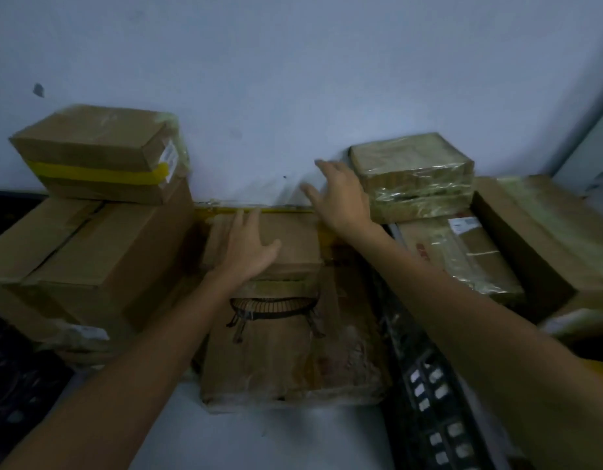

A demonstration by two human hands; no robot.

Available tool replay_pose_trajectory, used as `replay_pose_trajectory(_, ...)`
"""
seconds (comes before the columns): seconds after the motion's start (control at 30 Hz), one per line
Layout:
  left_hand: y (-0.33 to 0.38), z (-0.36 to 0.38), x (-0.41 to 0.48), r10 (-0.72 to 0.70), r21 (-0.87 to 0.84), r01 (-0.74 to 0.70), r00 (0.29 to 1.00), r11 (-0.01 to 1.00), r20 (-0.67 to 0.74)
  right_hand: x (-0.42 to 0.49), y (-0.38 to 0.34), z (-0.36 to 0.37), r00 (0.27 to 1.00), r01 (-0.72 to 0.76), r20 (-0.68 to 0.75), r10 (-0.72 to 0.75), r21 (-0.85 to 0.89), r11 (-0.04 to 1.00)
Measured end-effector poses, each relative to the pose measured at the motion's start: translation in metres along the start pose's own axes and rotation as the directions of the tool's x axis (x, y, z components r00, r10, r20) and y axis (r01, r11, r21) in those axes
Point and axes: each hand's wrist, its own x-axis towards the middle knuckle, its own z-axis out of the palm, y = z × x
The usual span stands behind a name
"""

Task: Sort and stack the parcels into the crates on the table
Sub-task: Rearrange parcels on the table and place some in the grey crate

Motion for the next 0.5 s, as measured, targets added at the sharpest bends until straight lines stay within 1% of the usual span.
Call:
replay_pose_trajectory(0.07,0.034,0.005,-0.002,0.108,-0.141,-0.107,0.994,0.984,-0.001,0.008,0.011,-0.034,0.992,0.001,-0.122,-0.013,-0.096,0.995)
replay_pose_trajectory(0.13,0.064,0.011,-0.002,0.191,-0.231,-0.184,0.982,0.955,0.008,0.011,0.028,-0.062,0.966,0.004,-0.254,-0.045,-0.16,0.987)
replay_pose_trajectory(0.23,0.098,0.023,-0.001,0.241,-0.359,-0.197,0.967,0.912,0.081,0.01,0.055,-0.09,0.911,0.099,-0.391,-0.13,-0.098,0.99)
replay_pose_trajectory(0.27,0.108,0.028,-0.001,0.253,-0.401,-0.193,0.962,0.896,0.103,0.01,0.064,-0.098,0.89,0.116,-0.435,-0.137,-0.075,0.99)
replay_pose_trajectory(0.3,0.117,0.033,-0.001,0.265,-0.435,-0.187,0.956,0.881,0.126,0.011,0.075,-0.106,0.867,0.106,-0.484,-0.12,-0.057,0.993)
replay_pose_trajectory(0.33,0.126,0.039,-0.001,0.276,-0.463,-0.18,0.949,0.868,0.149,0.012,0.085,-0.114,0.845,0.057,-0.53,-0.073,-0.047,0.997)
replay_pose_trajectory(0.37,0.134,0.044,-0.001,0.288,-0.482,-0.174,0.942,0.859,0.171,0.012,0.096,-0.123,0.821,-0.023,-0.571,-0.011,-0.053,0.998)
replay_pose_trajectory(0.4,0.14,0.048,-0.002,0.299,-0.495,-0.173,0.936,0.852,0.188,0.013,0.11,-0.129,0.806,-0.119,-0.589,0.051,-0.077,0.99)
replay_pose_trajectory(0.43,0.146,0.053,-0.002,0.308,-0.504,-0.174,0.931,0.846,0.194,0.013,0.123,-0.135,0.824,-0.21,-0.555,0.116,-0.109,0.972)
replay_pose_trajectory(0.47,0.151,0.057,-0.002,0.311,-0.516,-0.174,0.931,0.839,0.192,0.012,0.135,-0.138,0.869,-0.283,-0.454,0.198,-0.125,0.951)
replay_pose_trajectory(0.5,0.154,0.06,-0.002,0.31,-0.531,-0.17,0.932,0.83,0.187,0.01,0.144,-0.139,0.91,-0.329,-0.304,0.284,-0.11,0.938)
